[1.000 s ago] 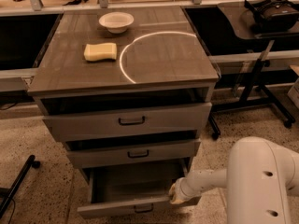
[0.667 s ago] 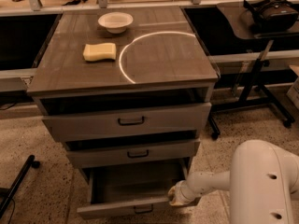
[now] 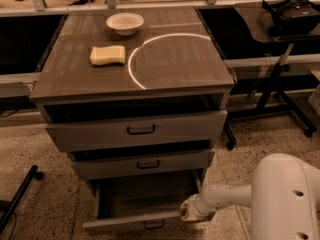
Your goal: Open bottom drawer
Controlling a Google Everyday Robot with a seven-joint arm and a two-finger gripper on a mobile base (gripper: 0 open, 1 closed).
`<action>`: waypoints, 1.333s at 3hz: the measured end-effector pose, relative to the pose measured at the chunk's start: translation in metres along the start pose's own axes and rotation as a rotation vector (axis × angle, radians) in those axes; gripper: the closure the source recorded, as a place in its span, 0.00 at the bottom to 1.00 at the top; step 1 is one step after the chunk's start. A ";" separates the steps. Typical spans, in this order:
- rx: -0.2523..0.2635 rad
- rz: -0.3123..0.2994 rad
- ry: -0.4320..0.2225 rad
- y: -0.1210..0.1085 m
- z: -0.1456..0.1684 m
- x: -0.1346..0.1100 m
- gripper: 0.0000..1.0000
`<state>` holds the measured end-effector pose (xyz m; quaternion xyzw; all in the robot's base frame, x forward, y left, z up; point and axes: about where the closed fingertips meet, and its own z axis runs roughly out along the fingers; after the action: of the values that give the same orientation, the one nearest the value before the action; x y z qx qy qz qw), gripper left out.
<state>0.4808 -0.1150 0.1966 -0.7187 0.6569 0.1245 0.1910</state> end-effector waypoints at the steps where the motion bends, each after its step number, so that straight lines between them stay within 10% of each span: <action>1: 0.000 0.000 0.000 -0.001 -0.001 0.002 0.83; 4: 0.000 0.000 0.000 -0.001 -0.001 0.002 0.12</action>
Offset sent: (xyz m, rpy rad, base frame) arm 0.0013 -0.0020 0.0000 0.0000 0.0000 0.0000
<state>0.4822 -0.1172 0.1965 -0.7187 0.6569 0.1246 0.1909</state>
